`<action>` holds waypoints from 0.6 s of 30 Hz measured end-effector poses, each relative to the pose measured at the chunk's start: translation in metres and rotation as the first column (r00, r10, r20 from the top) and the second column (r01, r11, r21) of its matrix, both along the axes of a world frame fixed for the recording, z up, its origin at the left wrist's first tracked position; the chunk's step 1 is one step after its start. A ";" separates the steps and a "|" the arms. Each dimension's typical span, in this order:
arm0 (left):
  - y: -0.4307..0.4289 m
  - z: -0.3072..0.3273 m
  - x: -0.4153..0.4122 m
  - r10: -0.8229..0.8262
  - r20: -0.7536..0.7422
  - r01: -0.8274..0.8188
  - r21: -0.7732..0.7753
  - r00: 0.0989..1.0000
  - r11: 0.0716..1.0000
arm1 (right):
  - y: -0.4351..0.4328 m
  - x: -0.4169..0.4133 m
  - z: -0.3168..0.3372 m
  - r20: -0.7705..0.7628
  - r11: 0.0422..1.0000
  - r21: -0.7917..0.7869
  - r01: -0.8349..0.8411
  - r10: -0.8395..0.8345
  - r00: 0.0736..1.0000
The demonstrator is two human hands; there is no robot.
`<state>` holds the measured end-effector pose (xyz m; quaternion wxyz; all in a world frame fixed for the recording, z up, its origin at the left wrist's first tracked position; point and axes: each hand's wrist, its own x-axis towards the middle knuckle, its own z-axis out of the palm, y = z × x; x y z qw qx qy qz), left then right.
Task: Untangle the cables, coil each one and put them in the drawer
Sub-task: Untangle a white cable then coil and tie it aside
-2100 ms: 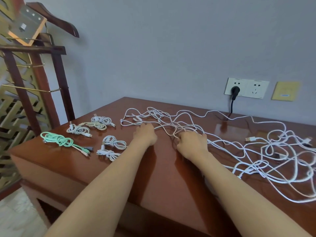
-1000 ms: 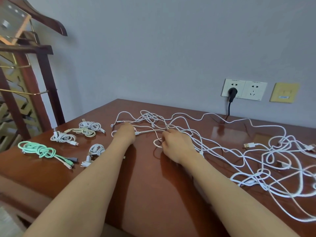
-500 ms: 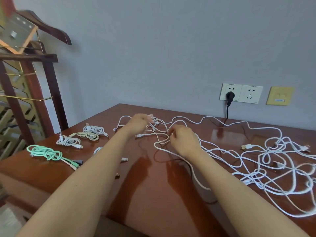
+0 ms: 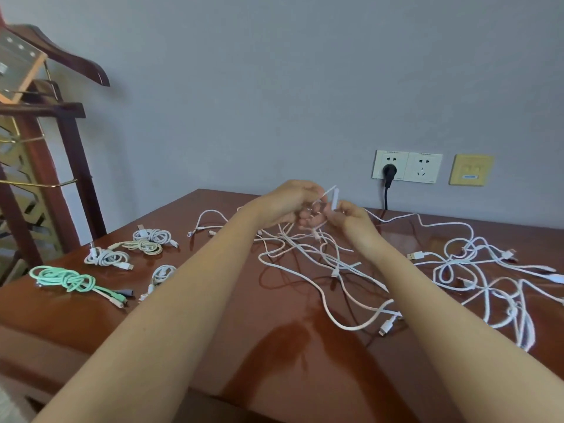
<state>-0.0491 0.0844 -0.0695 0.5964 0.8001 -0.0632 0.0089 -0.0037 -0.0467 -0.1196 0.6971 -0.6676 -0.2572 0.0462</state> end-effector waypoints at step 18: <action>-0.040 -0.068 0.043 0.034 0.148 -0.126 0.674 0.988 0.728 | -0.105 0.000 0.023 -0.259 0.983 0.089 0.161 -0.133 0.957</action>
